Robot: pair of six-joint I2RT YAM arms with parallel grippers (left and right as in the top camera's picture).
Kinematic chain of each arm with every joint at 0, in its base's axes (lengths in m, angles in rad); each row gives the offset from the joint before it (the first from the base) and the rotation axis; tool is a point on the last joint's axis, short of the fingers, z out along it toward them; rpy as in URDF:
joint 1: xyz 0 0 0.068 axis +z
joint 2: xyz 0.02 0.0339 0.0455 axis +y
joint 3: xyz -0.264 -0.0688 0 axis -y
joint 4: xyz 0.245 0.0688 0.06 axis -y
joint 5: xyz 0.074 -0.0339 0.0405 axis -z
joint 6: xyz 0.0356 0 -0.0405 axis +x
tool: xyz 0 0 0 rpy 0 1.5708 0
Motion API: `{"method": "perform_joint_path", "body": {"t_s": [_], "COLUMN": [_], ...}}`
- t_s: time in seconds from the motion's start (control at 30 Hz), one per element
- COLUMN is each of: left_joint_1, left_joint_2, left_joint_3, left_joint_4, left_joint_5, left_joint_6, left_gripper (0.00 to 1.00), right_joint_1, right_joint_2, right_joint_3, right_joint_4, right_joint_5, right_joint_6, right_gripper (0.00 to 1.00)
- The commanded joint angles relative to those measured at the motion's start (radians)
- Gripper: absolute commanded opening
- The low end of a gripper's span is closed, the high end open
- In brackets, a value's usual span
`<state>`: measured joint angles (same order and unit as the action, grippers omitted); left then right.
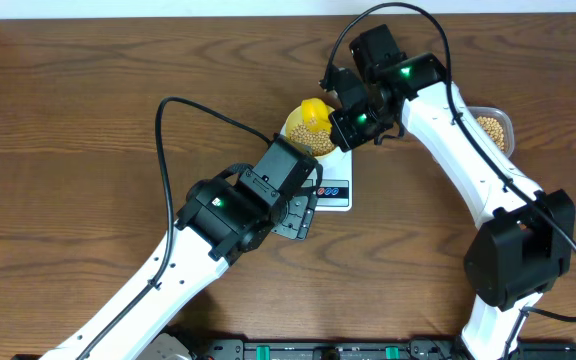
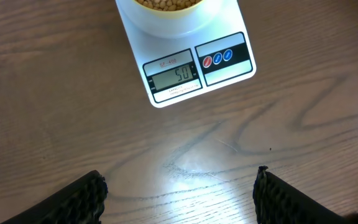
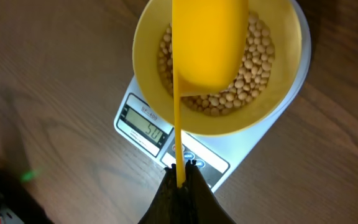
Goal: Scoop item into bowl and weigh 50g on scale
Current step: 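Lift the scoop out of the bowl with the right gripper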
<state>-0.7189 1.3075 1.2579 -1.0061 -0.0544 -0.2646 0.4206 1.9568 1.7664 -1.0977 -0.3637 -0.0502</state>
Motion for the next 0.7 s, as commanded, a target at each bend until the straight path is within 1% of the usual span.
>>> {"method": "perform_joint_path", "body": {"t_s": [0.0, 0.43, 0.67], "left_joint_1": [0.002, 0.002, 0.002], "left_joint_2": [0.004, 0.004, 0.004], "left_joint_3": [0.019, 0.019, 0.019], "left_joint_4": [-0.002, -0.002, -0.002], "left_joint_5": [0.001, 0.001, 0.001], "left_joint_6": [0.008, 0.008, 0.008], "left_gripper": [0.78, 0.78, 0.78], "right_joint_1": [-0.003, -0.001, -0.001], "right_joint_2": [0.007, 0.007, 0.007], "right_joint_3": [0.020, 0.022, 0.055], "right_joint_4": [-0.003, -0.008, -0.033], "right_joint_5": [-0.013, -0.012, -0.009], "right_joint_6": [0.013, -0.008, -0.034], "right_gripper": [0.01, 0.01, 0.01]}}
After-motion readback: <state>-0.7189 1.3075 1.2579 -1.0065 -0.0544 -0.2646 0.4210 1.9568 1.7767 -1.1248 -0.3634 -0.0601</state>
